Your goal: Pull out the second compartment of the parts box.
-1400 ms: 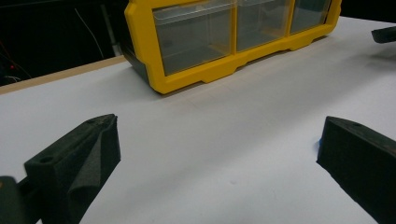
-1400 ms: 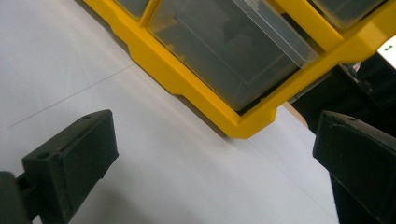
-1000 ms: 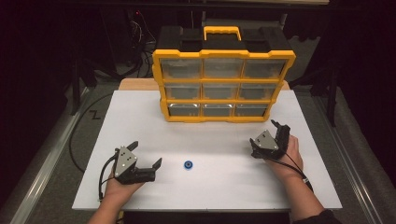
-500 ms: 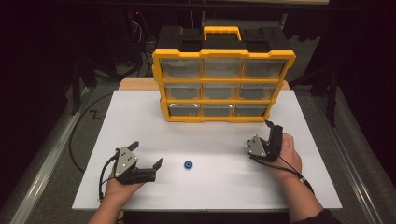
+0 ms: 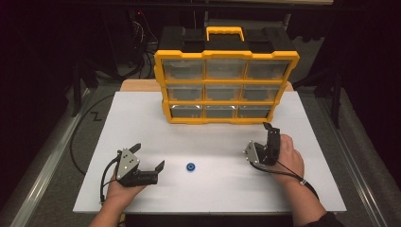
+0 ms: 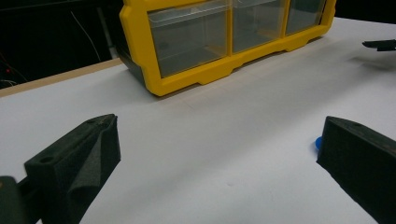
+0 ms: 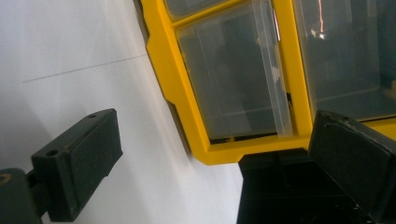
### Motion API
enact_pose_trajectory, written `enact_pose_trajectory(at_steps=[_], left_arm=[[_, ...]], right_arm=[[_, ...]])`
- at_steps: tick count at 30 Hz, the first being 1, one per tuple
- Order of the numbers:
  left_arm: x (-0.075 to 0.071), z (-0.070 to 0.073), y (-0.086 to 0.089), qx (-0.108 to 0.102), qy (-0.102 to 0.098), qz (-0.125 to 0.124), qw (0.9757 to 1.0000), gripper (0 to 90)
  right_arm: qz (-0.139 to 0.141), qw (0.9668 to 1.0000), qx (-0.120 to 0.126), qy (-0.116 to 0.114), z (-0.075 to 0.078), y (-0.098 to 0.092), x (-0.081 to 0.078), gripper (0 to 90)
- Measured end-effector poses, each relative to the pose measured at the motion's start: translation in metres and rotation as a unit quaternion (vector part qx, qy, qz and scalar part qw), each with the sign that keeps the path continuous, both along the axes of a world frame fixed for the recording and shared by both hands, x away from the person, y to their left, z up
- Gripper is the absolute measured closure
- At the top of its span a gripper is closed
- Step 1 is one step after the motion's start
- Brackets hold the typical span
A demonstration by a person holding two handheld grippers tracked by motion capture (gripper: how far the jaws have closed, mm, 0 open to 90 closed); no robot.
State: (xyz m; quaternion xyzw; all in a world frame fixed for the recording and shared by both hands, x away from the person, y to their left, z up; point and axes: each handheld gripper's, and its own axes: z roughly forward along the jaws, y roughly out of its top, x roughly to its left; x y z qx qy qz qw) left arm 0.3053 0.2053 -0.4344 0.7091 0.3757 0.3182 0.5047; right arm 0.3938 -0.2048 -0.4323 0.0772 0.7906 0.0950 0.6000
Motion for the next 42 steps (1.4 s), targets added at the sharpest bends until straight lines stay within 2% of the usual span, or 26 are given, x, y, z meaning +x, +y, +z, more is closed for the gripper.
enact_pose_trajectory(at_steps=[4, 5, 8, 9, 12, 13, 19, 24, 29, 31, 33, 34, 39, 42], left_arm=[[0.0, 0.0, 0.0, 0.0, 0.0, 0.0, 1.0, 0.0], [0.0, 0.0, 0.0, -0.001, 0.001, -0.001, 1.0, 0.0], [0.0, 0.0, 0.0, -0.003, 0.001, -0.002, 1.0, 0.0], [0.0, 0.0, 0.0, -0.003, 0.0, -0.002, 1.0, 0.0], [0.0, 0.0, 0.0, -0.002, 0.0, -0.002, 1.0, 0.0], [-0.001, 0.0, 0.0, -0.003, -0.001, -0.002, 1.0, 0.0], [-0.001, 0.0, 0.0, -0.003, -0.001, -0.002, 1.0, 0.0], [-0.001, 0.001, 0.0, -0.003, -0.002, -0.002, 1.0, 0.0], [-0.001, 0.001, 0.001, -0.003, -0.002, -0.003, 1.0, 0.0], [-0.001, 0.001, 0.001, -0.003, -0.003, -0.002, 1.0, 0.0], [-0.001, 0.001, 0.001, -0.001, -0.004, -0.001, 1.0, 0.0], [-0.001, 0.001, 0.001, -0.001, -0.005, -0.001, 1.0, 0.0], [-0.001, 0.001, 0.001, -0.001, -0.008, 0.002, 1.0, 0.0], [-0.001, 0.001, 0.001, -0.001, -0.01, 0.002, 0.9999, 0.0]], right_arm=[[0.0, 0.9999, -0.013, -0.003, -0.001, 0.002, -0.001, 4.0], [0.003, 0.9997, -0.024, -0.009, 0.0, 0.003, -0.001, 4.8], [0.001, 0.9996, -0.027, -0.009, -0.002, 0.003, -0.002, 4.9], [0.006, 0.999, -0.042, -0.017, 0.0, 0.004, -0.002, 5.0], [0.002, 0.9986, -0.048, -0.022, -0.001, 0.004, -0.002, 5.3], [0.005, 0.9981, -0.057, -0.024, -0.001, 0.004, -0.002, 5.9], [0.006, 0.9963, -0.078, -0.036, 0.0, 0.006, -0.002, 8.2], [0.009, 0.9959, -0.084, -0.034, -0.002, 0.008, -0.003, 12.6], [0.016, 0.9942, -0.094, -0.05, -0.003, 0.01, -0.005, 21.9], [0.016, 0.9938, -0.096, -0.054, -0.003, 0.01, -0.005, 22.9], [0.022, 0.9941, -0.093, -0.051, -0.004, 0.012, -0.005, 26.1], [0.023, 0.9937, -0.094, -0.057, -0.005, 0.012, -0.005, 27.1], [0.021, 0.9944, -0.091, -0.049, -0.006, 0.015, -0.006, 30.5], [0.026, 0.9938, -0.093, -0.054, -0.007, 0.019, -0.006, 34.2]])
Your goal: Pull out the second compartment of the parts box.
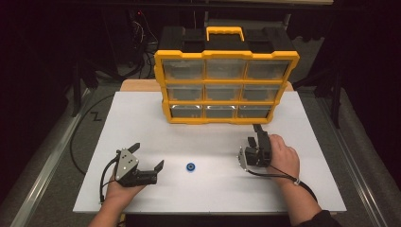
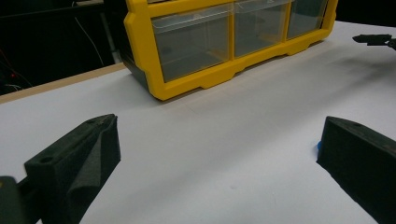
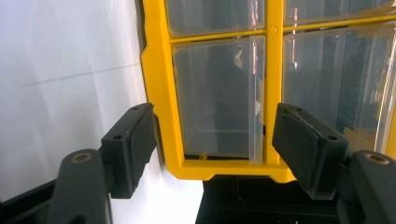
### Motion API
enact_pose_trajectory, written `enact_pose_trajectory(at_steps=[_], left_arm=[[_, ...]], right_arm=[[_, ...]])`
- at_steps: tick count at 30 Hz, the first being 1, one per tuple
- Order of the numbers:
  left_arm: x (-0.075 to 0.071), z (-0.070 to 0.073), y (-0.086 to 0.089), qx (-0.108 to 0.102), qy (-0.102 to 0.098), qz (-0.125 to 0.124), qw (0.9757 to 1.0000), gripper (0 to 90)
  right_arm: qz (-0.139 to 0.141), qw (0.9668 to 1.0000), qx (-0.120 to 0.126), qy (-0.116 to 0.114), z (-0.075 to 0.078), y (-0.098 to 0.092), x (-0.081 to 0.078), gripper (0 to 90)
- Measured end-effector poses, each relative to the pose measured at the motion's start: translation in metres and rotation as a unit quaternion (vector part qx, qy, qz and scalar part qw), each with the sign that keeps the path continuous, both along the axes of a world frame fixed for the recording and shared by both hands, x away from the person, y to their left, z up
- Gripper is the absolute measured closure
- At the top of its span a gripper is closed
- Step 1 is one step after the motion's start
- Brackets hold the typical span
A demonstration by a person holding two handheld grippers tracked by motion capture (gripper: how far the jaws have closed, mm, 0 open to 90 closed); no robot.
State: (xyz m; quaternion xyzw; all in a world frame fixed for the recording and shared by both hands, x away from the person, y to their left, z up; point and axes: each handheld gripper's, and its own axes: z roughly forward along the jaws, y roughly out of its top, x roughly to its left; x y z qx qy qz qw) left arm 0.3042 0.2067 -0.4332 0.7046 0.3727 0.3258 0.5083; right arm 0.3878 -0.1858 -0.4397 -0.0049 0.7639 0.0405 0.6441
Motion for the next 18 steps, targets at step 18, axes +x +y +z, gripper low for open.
enact_pose_trajectory(at_steps=[18], left_arm=[[-0.001, 0.0, 0.0, 0.002, -0.003, -0.003, 1.0, 0.1]], right_arm=[[0.02, 0.9998, -0.004, -0.004, 0.0, 0.028, -0.001, 39.2]])
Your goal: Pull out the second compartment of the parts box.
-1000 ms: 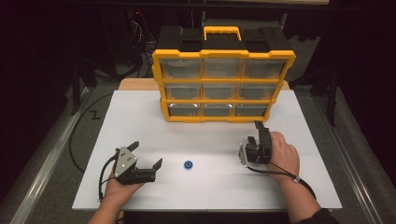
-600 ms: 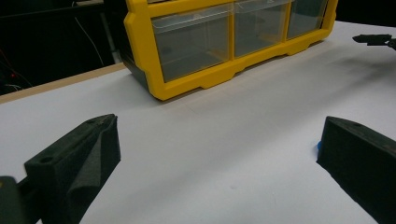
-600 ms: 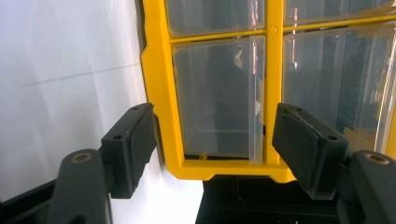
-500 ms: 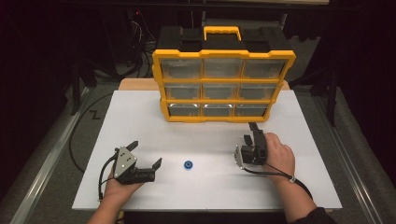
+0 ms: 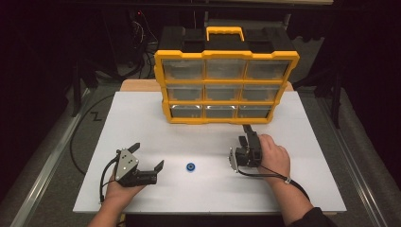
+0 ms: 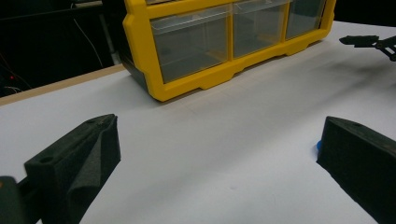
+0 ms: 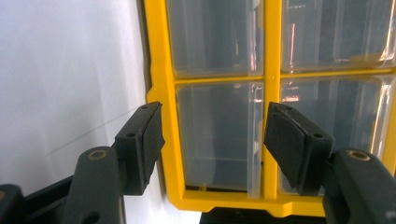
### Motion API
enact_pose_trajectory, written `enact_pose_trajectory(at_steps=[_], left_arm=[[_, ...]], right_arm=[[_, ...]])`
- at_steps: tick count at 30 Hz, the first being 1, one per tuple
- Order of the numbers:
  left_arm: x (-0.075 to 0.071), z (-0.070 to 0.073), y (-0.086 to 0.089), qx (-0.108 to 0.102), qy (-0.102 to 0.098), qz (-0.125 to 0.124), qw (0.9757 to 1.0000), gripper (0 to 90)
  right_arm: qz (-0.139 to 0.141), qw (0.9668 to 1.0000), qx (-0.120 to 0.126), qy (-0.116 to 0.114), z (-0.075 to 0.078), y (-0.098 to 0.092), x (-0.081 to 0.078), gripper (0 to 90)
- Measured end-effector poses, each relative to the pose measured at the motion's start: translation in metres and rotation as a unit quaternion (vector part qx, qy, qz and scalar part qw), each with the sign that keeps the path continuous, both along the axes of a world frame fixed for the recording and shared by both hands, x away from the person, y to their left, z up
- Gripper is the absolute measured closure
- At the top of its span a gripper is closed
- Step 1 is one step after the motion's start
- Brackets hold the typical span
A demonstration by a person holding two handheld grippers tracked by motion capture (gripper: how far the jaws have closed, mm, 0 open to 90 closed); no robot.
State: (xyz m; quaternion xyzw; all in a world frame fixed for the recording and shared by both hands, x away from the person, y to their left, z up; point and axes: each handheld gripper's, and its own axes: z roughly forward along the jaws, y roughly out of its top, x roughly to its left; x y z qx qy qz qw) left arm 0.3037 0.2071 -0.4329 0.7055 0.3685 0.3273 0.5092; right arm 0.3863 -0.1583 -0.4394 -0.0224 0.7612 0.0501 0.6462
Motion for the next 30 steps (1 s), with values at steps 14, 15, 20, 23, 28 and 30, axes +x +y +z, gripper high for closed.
enact_pose_trajectory(at_steps=[14, 15, 20, 23, 28, 30], left_arm=[[-0.001, 0.001, 0.002, -0.01, -0.001, -0.002, 0.9999, 0.0], [-0.001, 0.001, 0.002, -0.011, -0.001, -0.002, 0.9999, 0.0], [-0.001, 0.001, 0.002, -0.013, -0.002, -0.002, 0.9999, 0.0], [-0.001, 0.001, 0.003, -0.016, -0.003, -0.003, 0.9999, 0.0], [-0.001, 0.001, 0.003, -0.019, -0.006, -0.007, 0.9998, 0.0], [-0.001, 0.001, 0.003, -0.018, -0.006, -0.008, 0.9998, 0.0]], right_arm=[[0.0, 0.9998, 0.002, -0.02, 0.018, 0.02, 0.013, 40.6], [0.002, 0.9998, 0.003, -0.021, 0.019, 0.021, 0.014, 40.7], [0.006, 0.9996, 0.001, -0.028, 0.025, 0.026, 0.016, 40.9], [0.007, 0.9994, 0.001, -0.033, 0.033, 0.03, 0.019, 41.3], [0.01, 0.9991, 0.002, -0.04, 0.042, 0.033, 0.022, 42.6], [0.009, 0.9991, 0.001, -0.041, 0.045, 0.034, 0.022, 42.7]])
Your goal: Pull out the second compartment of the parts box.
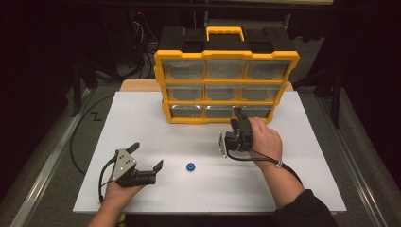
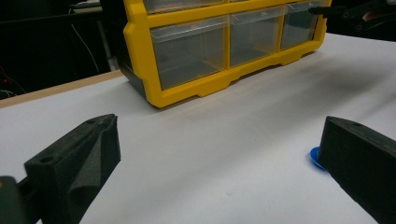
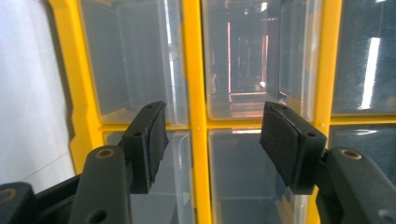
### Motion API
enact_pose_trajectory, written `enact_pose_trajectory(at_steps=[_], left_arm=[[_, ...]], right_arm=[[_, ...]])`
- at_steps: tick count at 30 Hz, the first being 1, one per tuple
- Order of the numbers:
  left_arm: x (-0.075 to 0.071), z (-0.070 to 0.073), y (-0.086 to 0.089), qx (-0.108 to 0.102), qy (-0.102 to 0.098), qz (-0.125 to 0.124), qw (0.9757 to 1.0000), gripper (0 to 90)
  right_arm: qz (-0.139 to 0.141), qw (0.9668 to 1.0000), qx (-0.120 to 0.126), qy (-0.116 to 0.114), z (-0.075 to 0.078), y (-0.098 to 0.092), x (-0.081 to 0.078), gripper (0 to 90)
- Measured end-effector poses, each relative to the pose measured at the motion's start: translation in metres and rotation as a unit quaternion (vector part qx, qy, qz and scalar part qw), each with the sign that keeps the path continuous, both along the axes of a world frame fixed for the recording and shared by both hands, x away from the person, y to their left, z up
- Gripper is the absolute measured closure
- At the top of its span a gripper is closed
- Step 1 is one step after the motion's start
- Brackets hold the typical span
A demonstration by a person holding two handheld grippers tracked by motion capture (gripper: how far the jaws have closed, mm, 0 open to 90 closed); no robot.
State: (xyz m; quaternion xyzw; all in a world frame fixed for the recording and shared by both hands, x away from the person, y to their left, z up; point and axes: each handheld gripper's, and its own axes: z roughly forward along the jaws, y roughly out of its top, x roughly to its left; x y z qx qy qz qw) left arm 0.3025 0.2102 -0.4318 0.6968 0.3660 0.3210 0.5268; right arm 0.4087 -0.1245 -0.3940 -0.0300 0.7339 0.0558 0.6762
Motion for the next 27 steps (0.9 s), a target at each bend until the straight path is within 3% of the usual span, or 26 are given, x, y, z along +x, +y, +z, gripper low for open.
enact_pose_trajectory(at_steps=[8, 11, 12, 27], left_arm=[[0.0, 0.0, 0.0, 0.0, 0.001, -0.001, 1.0, 0.0], [0.0, 0.0, 0.0, 0.001, 0.001, -0.003, 1.0, 0.0], [0.0, 0.0, 0.0, 0.0, 0.001, -0.003, 1.0, 0.0], [0.0, 0.0, 0.001, 0.004, 0.0, -0.003, 1.0, 0.0]], right_arm=[[0.007, 0.9999, -0.001, -0.012, 0.012, 0.003, 0.003, 43.0], [0.004, 0.9999, 0.01, -0.013, 0.016, 0.005, 0.004, 43.5], [0.007, 0.9998, -0.001, -0.019, 0.022, 0.006, 0.005, 43.5], [0.011, 0.9993, 0.003, -0.037, 0.046, 0.014, 0.009, 43.4]])
